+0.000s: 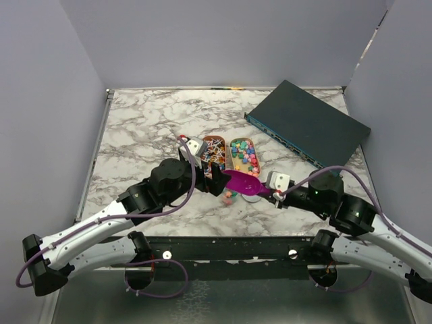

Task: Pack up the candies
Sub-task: Scoop the fake candies from the storage box.

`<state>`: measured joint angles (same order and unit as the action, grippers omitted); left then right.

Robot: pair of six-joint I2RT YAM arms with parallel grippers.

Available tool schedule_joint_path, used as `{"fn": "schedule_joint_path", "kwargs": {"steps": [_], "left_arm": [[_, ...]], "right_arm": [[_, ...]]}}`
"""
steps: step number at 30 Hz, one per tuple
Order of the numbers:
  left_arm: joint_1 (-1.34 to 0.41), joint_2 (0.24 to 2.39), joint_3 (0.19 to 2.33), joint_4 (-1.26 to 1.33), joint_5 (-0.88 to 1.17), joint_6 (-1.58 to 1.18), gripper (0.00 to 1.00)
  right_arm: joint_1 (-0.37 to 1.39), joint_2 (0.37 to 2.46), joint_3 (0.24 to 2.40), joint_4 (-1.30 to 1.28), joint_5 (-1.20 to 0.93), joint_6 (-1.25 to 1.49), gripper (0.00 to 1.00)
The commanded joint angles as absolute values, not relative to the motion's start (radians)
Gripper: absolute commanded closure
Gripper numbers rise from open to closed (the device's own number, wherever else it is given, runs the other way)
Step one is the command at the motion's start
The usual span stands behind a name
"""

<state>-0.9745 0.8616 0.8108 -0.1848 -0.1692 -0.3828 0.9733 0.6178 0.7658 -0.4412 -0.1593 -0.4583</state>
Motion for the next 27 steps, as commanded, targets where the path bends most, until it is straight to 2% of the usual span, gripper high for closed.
{"fn": "schedule_joint_path", "kwargs": {"steps": [1, 15, 27], "left_arm": [[-0.966, 0.865, 0.814, -0.256, -0.255, -0.354, 0.01], [-0.966, 0.755, 0.840, -0.297, -0.445, -0.296, 0.01], [-0.966, 0.715, 0.783, -0.316, -0.508, -0.245, 0.01]], "right_arm": [[0.987, 0.640, 0.814, -0.354, -0.128, -0.427, 0.99], [0.986, 0.909, 0.951, -0.575, 0.129, -0.207, 0.99], [0.958, 1.219, 1.206, -0.861, 0.329, 0.288, 0.99]]}}
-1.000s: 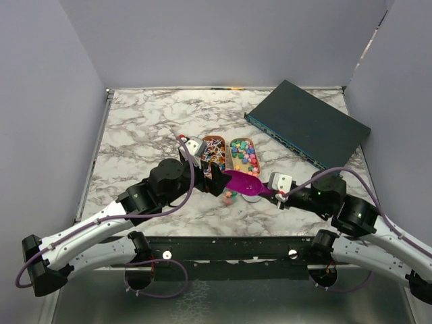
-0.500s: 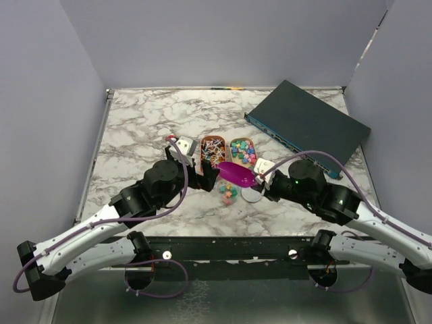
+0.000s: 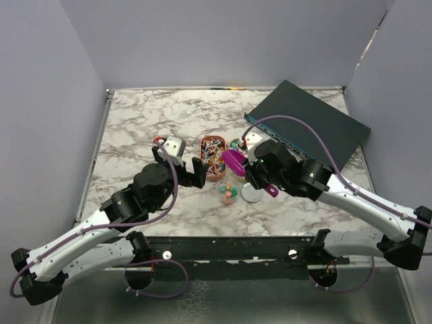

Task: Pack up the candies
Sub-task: Scoop the fake candies from the storage box.

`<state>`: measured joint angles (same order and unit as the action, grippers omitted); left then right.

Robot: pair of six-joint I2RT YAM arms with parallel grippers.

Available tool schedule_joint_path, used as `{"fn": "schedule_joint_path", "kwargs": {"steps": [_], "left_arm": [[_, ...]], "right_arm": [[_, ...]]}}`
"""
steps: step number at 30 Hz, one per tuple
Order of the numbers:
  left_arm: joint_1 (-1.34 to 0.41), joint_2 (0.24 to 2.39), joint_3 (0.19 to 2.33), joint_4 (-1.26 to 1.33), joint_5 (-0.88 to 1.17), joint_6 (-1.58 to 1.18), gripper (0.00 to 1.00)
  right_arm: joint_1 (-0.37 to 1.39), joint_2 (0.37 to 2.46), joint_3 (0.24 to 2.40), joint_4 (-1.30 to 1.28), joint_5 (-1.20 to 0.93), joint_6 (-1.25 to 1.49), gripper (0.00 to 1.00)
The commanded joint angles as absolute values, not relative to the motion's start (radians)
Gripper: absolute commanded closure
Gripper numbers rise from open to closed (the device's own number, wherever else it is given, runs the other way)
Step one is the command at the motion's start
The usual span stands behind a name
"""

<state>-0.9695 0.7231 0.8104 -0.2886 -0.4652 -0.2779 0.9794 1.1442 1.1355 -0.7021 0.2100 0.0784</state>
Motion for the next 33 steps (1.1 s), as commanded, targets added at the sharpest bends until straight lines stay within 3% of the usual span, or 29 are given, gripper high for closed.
{"fn": "schedule_joint_path", "kwargs": {"steps": [1, 13, 33], "left_arm": [[-0.966, 0.713, 0.776, -0.315, -0.511, -0.242, 0.01], [-0.966, 0.696, 0.709, -0.303, -0.553, -0.196, 0.01], [-0.966, 0.667, 0.709, -0.305, -0.567, -0.180, 0.01]], "right_arm": [[0.946, 1.243, 1.219, -0.886, 0.319, 0.308, 0.99], [0.777, 1.422, 1.239, -0.976, 0.127, 0.441, 0.99], [0.723, 1.658, 1.379, -1.025, 0.156, 0.454, 0.99]]}}
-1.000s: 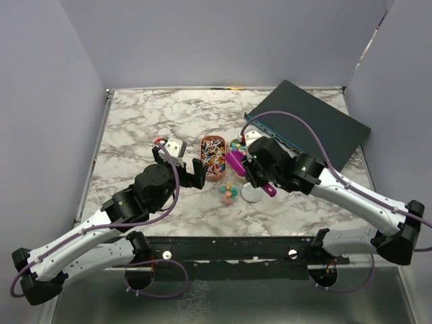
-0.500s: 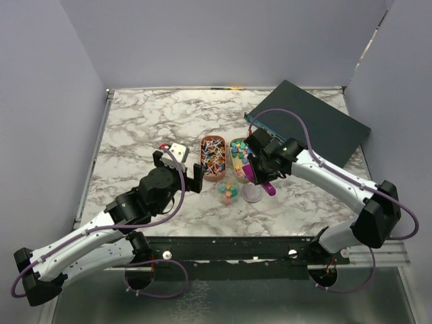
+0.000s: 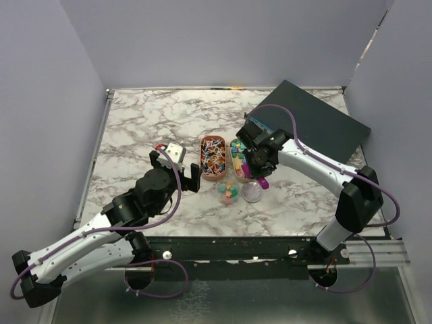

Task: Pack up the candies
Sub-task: Scoop the fake candies from the storage box.

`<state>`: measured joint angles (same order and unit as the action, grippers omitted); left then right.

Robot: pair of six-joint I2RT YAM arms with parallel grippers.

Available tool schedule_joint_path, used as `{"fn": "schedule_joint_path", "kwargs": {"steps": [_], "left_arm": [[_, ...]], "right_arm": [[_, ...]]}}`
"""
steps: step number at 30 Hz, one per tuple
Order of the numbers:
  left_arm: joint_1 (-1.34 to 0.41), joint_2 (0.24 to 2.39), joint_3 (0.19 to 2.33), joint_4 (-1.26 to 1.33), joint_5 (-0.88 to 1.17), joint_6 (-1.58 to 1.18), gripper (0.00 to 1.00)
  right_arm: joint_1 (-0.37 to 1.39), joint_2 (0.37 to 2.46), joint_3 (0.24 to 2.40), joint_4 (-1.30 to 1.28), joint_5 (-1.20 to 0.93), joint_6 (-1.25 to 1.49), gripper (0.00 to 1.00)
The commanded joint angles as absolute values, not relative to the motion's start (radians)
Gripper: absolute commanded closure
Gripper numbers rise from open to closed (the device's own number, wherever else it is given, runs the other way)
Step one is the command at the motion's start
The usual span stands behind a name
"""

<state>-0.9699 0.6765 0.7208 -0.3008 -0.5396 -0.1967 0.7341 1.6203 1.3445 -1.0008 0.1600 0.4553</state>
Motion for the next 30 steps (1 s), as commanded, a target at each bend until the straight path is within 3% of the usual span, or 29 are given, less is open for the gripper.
{"fn": "schedule_joint_path", "kwargs": {"steps": [1, 30], "left_arm": [[-0.966, 0.667, 0.708, -0.306, -0.570, -0.179, 0.01], [-0.965, 0.652, 0.711, -0.317, -0.607, -0.162, 0.01]], "right_arm": [[0.721, 1.666, 1.384, -1.026, 0.149, 0.450, 0.99], [0.632, 1.884, 1.502, -0.946, 0.091, 0.399, 0.99]]}}
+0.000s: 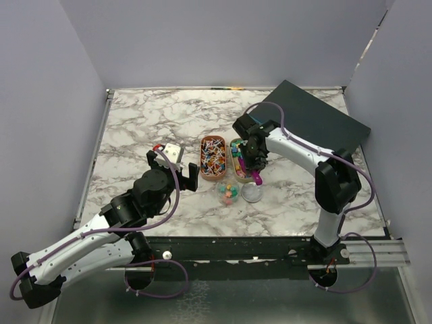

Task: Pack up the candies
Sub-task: Scoop the fake candies from the storage box.

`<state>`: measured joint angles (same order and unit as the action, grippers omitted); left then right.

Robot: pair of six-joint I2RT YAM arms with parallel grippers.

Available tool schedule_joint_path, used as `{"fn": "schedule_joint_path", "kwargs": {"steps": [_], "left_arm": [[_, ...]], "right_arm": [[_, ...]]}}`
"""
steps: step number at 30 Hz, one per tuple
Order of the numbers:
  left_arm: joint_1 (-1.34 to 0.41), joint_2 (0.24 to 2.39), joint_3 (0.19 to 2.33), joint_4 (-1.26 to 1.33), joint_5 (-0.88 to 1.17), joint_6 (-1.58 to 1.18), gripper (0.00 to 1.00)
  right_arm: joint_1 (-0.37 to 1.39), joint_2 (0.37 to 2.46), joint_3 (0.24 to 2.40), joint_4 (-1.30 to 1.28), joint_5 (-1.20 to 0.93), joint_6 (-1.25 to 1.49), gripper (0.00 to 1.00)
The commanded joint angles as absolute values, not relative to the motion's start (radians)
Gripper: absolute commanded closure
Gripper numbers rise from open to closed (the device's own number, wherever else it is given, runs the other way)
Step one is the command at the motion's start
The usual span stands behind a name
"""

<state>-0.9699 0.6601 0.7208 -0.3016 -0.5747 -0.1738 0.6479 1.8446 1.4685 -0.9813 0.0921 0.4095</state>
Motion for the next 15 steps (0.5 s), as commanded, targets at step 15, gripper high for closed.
{"fn": "schedule_joint_path", "kwargs": {"steps": [15], "left_arm": [[-0.965, 0.660, 0.711, -0.319, -0.615, -0.157, 0.01]], "right_arm": [[0.621, 1.937, 1.467, -0.831, 0.130, 0.380, 0.99]]}}
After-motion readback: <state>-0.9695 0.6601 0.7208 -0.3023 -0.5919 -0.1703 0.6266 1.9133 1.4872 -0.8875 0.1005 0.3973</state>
